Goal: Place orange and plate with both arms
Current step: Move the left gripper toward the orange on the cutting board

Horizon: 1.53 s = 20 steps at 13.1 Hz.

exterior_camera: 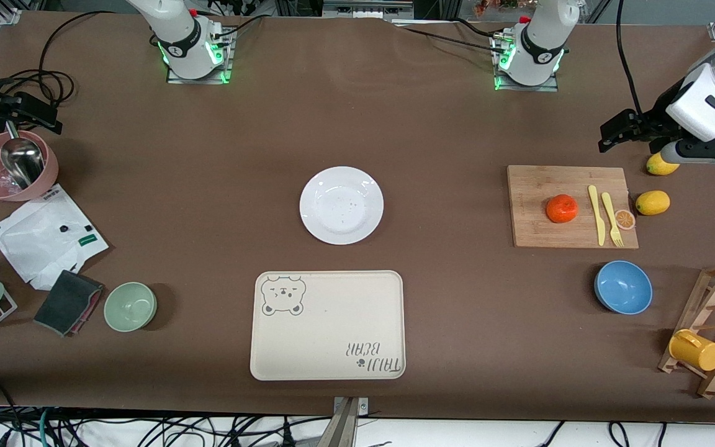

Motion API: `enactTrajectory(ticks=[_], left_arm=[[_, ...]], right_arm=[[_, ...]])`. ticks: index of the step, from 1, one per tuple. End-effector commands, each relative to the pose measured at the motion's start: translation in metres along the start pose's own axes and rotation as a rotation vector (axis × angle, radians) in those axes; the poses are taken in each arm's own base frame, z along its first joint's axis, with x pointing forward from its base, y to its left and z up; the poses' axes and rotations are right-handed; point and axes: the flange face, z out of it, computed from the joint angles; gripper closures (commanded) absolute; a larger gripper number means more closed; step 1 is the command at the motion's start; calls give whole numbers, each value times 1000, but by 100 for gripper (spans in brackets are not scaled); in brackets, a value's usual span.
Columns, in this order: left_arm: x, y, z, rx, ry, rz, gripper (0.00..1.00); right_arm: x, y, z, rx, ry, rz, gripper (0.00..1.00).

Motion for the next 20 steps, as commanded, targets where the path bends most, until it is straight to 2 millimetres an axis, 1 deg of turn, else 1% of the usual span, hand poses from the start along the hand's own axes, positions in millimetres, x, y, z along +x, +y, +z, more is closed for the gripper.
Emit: enactTrajectory(ticks=[1, 9, 13, 16, 18, 20], left_arm=[[3, -1, -7, -13, -4, 2, 0], [3, -2, -6, -13, -7, 2, 0], [7, -3, -3, -13, -30, -1, 0], [9, -5, 1, -15, -44, -4, 0], [6, -7, 3, -14, -68, -7, 0], [10, -4, 0, -21, -60, -2, 0]], right_arm=[[-3, 2, 1, 20, -4, -12, 0], [-4, 4, 1, 20, -5, -9, 0], [-4, 4, 1, 20, -5, -9, 0], [-4, 8, 1, 21, -7, -2, 0], [-3, 7, 2, 21, -9, -3, 0], [-3, 7, 2, 21, -10, -2, 0]])
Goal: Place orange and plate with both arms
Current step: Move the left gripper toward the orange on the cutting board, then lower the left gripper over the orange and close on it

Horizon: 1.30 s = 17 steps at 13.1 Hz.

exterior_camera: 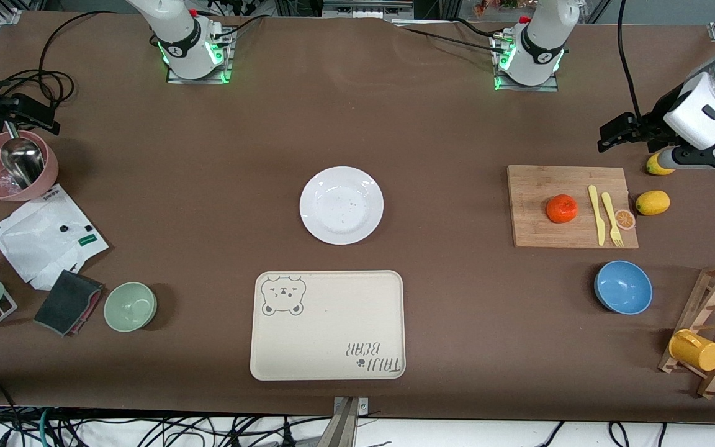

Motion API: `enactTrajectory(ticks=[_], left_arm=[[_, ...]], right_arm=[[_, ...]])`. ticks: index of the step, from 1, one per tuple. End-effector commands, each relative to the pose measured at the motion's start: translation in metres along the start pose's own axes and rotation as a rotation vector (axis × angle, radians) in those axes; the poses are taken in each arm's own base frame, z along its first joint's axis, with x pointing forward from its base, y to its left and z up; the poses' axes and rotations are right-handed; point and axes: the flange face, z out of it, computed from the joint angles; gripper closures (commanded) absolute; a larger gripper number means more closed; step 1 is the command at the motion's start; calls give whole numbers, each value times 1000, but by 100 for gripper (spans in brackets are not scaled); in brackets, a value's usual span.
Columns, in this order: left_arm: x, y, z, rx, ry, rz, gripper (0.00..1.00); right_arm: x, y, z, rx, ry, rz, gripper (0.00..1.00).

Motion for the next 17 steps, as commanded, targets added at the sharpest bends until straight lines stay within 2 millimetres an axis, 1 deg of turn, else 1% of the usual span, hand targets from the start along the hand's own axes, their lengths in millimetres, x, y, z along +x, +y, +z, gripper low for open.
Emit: enactTrajectory(ticks=[1, 3, 4, 6, 7, 9, 12, 15, 16, 17], left_arm=[[13, -1, 1, -20, -23, 2, 0], [23, -7, 18, -18, -58, 0, 0], [26, -17, 21, -21, -63, -4, 0], [35, -24, 34, -24, -74, 13, 0], [40, -39, 37, -31, -65, -13, 0], [41, -44, 43, -31, -77, -22, 0], [41, -44, 47, -31, -82, -22, 0], [49, -49, 71, 16, -60, -19, 0], [53, -43, 88, 41, -61, 0, 0], [56, -44, 103, 80, -49, 14, 0]], right_arm=[[-4, 2, -1, 20, -3, -13, 0], [-4, 1, 0, 20, -4, -13, 0], [-4, 1, 0, 20, -4, -13, 0], [-4, 1, 0, 20, -4, -13, 0], [-4, 1, 0, 20, -4, -13, 0], [-4, 1, 0, 20, -6, -13, 0], [-4, 1, 0, 19, -6, -11, 0], [-4, 2, 0, 20, -4, -13, 0], [-4, 1, 0, 20, -6, -13, 0], [-4, 1, 0, 20, -6, -13, 0]])
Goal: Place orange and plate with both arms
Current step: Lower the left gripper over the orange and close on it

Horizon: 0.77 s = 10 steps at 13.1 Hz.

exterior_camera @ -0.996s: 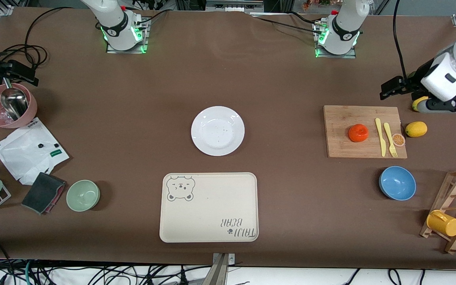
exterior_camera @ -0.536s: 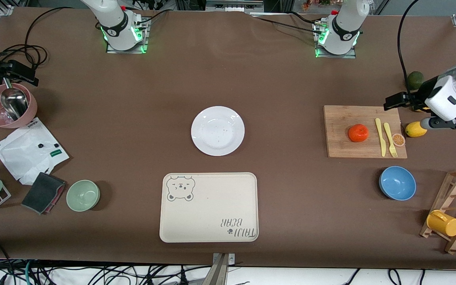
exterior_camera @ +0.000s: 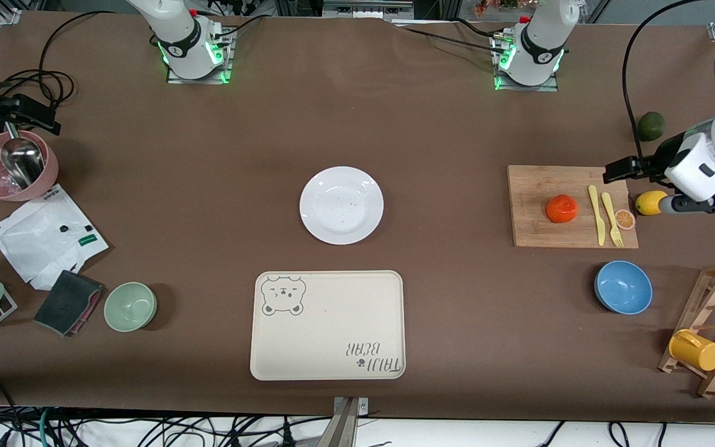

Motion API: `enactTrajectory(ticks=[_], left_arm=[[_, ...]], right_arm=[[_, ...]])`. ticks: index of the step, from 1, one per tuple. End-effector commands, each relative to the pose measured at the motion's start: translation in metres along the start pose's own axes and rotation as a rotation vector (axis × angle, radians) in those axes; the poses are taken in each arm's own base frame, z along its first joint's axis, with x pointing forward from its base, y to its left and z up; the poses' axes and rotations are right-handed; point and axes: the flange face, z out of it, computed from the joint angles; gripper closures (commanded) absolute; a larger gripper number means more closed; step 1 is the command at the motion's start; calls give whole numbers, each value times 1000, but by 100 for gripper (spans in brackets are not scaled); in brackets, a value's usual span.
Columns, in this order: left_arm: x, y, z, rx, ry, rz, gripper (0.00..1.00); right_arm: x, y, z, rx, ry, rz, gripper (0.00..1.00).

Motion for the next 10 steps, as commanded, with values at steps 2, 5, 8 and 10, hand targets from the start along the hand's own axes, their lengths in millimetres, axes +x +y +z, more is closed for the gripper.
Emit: enactTrajectory(ticks=[2, 5, 8, 10], left_arm=[[13, 8, 63, 87, 20, 69, 0], [23, 3, 132, 104, 17, 86, 0], [7, 1, 193, 99, 50, 98, 0], [-2, 2, 222, 88, 93, 101, 0]], right_arm=[[-4, 1, -1, 19, -3, -11, 0], [-4, 1, -1, 19, -3, -11, 0], [-4, 1, -1, 19, -3, -13, 0], [-4, 1, -1, 19, -3, -13, 0]])
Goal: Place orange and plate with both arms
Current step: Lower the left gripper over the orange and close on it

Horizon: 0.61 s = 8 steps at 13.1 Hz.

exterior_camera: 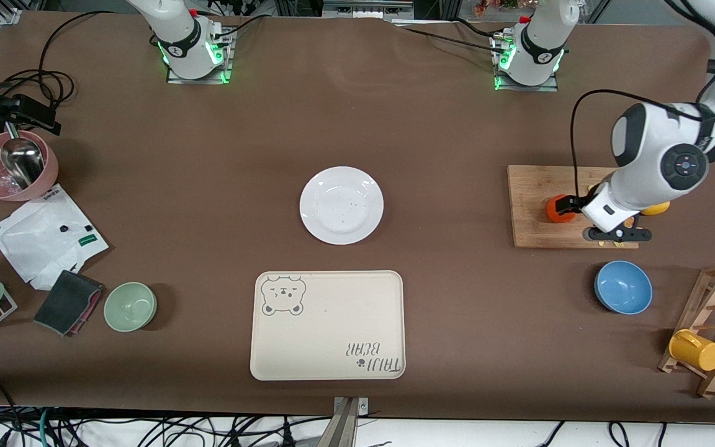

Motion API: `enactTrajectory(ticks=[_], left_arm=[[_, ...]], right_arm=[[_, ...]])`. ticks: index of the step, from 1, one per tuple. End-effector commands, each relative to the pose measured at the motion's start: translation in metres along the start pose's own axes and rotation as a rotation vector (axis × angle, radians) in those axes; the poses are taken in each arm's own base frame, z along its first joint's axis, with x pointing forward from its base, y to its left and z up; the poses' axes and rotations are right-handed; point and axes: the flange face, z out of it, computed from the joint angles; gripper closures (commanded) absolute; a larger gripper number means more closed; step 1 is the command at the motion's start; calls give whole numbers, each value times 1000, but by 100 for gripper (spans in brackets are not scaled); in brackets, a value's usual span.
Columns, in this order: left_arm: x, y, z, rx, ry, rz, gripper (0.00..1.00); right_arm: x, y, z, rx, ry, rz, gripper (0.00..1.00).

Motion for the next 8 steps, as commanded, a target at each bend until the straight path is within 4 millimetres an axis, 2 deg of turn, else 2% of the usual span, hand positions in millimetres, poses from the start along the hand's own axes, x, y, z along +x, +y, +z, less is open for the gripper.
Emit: enactTrajectory(ticks=[1, 2, 4, 6, 7, 8], left_arm=[[-20, -1, 26, 14, 42, 21, 0], [-22, -1, 37, 12, 29, 23, 0], [-21, -15, 52, 2, 29, -4, 0], [-23, -15, 66, -3, 13, -6, 0], [-24, -15, 78, -8, -6, -6, 0], [-24, -15, 86, -11, -9, -4, 0]], right_arm=[[-4, 1, -1, 19, -3, -13, 0], [-4, 1, -1, 19, -3, -13, 0], [-4, 1, -1, 19, -3, -13, 0], [-2, 1, 2, 19, -8, -12, 0], [3, 1, 8, 18, -15, -12, 0], [15, -6, 24, 10, -53, -36, 0]])
